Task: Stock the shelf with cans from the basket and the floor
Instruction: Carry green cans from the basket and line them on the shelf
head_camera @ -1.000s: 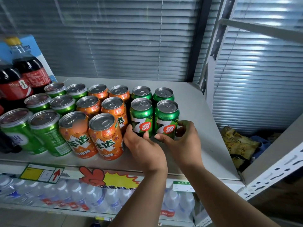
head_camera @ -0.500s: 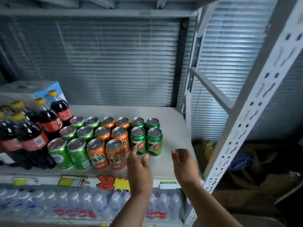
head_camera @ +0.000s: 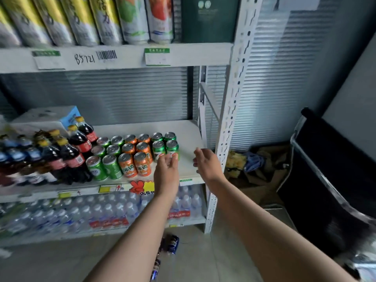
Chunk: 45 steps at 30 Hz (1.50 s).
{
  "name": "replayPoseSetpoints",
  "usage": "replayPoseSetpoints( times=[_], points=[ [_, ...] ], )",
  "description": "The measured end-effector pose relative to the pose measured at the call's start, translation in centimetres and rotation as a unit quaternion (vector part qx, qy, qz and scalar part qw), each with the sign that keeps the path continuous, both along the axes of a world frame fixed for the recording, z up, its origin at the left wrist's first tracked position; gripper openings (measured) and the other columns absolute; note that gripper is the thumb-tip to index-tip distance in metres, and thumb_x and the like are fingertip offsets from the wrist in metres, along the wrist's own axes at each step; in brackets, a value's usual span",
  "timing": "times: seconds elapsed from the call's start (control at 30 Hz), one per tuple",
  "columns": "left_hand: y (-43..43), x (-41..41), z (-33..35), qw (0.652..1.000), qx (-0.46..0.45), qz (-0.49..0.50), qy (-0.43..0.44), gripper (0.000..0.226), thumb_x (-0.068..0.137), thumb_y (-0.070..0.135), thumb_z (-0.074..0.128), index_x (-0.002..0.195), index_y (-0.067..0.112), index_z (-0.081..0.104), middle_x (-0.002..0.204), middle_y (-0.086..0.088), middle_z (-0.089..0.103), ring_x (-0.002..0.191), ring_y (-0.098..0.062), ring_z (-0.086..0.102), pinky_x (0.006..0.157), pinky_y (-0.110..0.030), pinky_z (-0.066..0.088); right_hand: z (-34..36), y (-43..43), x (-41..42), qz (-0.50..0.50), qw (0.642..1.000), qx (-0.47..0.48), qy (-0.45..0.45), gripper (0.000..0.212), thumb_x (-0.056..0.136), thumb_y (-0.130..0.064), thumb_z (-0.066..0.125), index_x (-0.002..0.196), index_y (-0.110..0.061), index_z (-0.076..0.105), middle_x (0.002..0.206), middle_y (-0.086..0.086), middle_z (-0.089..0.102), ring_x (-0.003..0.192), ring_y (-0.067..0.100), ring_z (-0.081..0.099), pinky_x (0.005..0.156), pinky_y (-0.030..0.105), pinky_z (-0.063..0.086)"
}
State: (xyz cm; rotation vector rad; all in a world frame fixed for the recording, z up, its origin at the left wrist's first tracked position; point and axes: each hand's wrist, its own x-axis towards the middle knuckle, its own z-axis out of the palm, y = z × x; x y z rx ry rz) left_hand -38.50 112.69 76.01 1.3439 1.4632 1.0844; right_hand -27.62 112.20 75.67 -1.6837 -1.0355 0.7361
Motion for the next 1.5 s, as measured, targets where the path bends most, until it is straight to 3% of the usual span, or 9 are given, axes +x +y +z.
replayPoseSetpoints(
  times=[0.2,0.4,0.6,0.73,0.87,0.97,1.13,1.33,1.5],
  points=[
    [-2.0,0.3,2.9,1.0,0.002,0.002,-0.019,0.016,0.098,0.038,0.049,0.1,0.023,0.055,0.108,-0.002,0.065,0.105,-0.026,0.062,0.095,-0.046,0.051,3.7,-4.6,0.2,0.017,1.0,0.016,0.013,0.037,0.103,-0.035,0.041,0.099,-0.004,0.061,0.087,0.014,0.065,0.087,0.037,0.063,0.08,0.047,0.05],
    [-2.9,2.0,3.6,0.999,0.0,-0.031,-0.04,0.019,0.097,0.037,0.05,0.08,0.028,0.054,0.096,0.002,0.064,0.1,-0.026,0.063,0.095,-0.048,0.05,4.6,-7.0,1.7,-0.009,0.998,0.026,0.048,0.032,0.102,-0.032,0.042,0.093,-0.008,0.06,0.076,0.002,0.06,0.076,0.022,0.059,0.076,0.042,0.048],
    [-3.7,4.8,3.7,0.992,0.006,-0.123,-0.018,0.015,0.098,0.032,0.051,0.096,0.019,0.058,0.102,-0.005,0.067,0.104,-0.031,0.063,0.094,-0.048,0.051,4.2,-9.8,3.8,-0.069,0.996,0.035,0.035,0.032,0.103,-0.035,0.042,0.099,-0.01,0.061,0.082,0.001,0.063,0.076,0.017,0.06,0.078,0.04,0.051],
    [-5.3,6.6,3.8,0.978,0.001,-0.207,-0.015,0.021,0.1,0.033,0.047,0.097,0.016,0.06,0.106,-0.009,0.068,0.102,-0.027,0.063,0.089,-0.035,0.05,3.0,-12.4,5.0,-0.154,0.987,0.034,0.038,0.031,0.101,-0.039,0.044,0.095,-0.015,0.063,0.084,0.003,0.067,0.084,0.024,0.066,0.084,0.049,0.052],
    [-7.3,8.1,4.1,0.951,-0.03,-0.307,-0.028,0.019,0.101,0.033,0.045,0.093,0.02,0.056,0.101,-0.003,0.066,0.101,-0.026,0.064,0.096,-0.047,0.051,2.4,-16.4,5.1,-0.251,0.966,0.032,0.06,0.031,0.101,-0.038,0.044,0.086,-0.016,0.062,0.078,0.004,0.066,0.078,0.025,0.063,0.081,0.05,0.052],
    [-9.6,9.2,3.9,0.923,-0.05,-0.38,-0.03,0.021,0.102,0.033,0.043,0.089,0.024,0.056,0.099,0.0,0.065,0.099,-0.021,0.064,0.096,-0.043,0.051,2.0,-20.0,4.8,-0.328,0.939,0.056,0.084,0.033,0.1,-0.038,0.046,0.085,-0.014,0.061,0.073,0.001,0.062,0.072,0.02,0.059,0.073,0.047,0.05],
    [-14.9,11.3,2.2,0.876,-0.068,-0.476,-0.014,0.026,0.103,0.032,0.04,0.109,0.015,0.058,0.11,-0.005,0.064,0.1,-0.019,0.062,0.096,-0.039,0.05,1.3,-27.5,3.9,-0.439,0.889,0.08,0.103,0.031,0.1,-0.039,0.046,0.09,-0.015,0.063,0.078,0.002,0.064,0.076,0.02,0.061,0.076,0.045,0.051],
    [-24.8,13.0,-0.4,0.803,-0.109,-0.586,-0.007,0.024,0.103,0.032,0.04,0.101,0.017,0.057,0.097,-0.001,0.063,0.085,-0.014,0.06,0.082,-0.034,0.049,-0.7,-38.1,2.4,-0.56,0.815,0.092,0.117,0.03,0.098,-0.04,0.047,0.08,-0.02,0.06,0.072,-0.001,0.063,0.073,0.019,0.059,0.079,0.047,0.05],
    [-34.2,14.6,-1.9,0.733,-0.129,-0.668,0.011,0.023,0.103,0.029,0.041,0.097,0.012,0.056,0.088,-0.003,0.062,0.074,-0.013,0.058,0.072,-0.028,0.047,-2.1,-46.9,1.1,-0.632,0.759,0.096,0.126,0.029,0.102,-0.034,0.045,0.088,-0.015,0.061,0.074,0.002,0.062,0.076,0.019,0.06,0.073,0.039,0.048]
  ],
)
